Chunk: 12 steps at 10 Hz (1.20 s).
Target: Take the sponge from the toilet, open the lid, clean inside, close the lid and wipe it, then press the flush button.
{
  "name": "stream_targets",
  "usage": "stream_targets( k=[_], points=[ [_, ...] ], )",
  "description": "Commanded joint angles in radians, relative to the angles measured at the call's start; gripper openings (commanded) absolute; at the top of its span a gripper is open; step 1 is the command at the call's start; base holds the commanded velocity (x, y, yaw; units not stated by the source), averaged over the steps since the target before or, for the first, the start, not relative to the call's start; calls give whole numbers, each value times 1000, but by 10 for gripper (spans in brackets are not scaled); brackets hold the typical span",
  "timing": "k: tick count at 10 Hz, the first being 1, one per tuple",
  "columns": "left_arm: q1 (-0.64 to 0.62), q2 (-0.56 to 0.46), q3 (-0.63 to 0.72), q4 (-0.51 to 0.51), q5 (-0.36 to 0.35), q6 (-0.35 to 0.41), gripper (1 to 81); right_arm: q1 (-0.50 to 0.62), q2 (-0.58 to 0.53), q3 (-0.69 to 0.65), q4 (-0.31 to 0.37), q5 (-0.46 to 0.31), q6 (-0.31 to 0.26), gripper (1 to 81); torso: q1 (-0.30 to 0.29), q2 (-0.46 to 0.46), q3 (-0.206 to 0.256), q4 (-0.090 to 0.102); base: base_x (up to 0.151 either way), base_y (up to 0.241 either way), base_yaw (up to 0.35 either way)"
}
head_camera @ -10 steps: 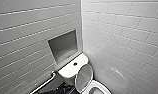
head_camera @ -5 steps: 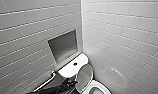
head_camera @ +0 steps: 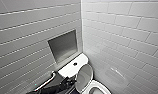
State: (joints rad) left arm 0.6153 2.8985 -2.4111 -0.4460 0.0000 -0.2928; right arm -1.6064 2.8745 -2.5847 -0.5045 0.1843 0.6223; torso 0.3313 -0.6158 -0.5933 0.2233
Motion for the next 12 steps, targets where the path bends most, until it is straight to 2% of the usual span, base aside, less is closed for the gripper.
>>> stream_targets(
  k=[1,3,6,12],
  points=[
    [-124,-37,-26,-30,28,-63,811,-2,-2,5,-5,-52,4,10,0,0,0,0,0,0,0],
    [-113,-85,-5,-30,28,-101,811,5,2,5,-5,-52,4,10,0,0,0,0,0,0,0],
    [-111,-93,-8,-31,15,-141,811,6,5,5,-2,-52,4,10,0,0,0,0,0,0,0],
    [-116,4,-79,-30,5,-151,811,2,5,5,-2,-52,5,10,0,0,0,0,0,0,0]
  ],
)
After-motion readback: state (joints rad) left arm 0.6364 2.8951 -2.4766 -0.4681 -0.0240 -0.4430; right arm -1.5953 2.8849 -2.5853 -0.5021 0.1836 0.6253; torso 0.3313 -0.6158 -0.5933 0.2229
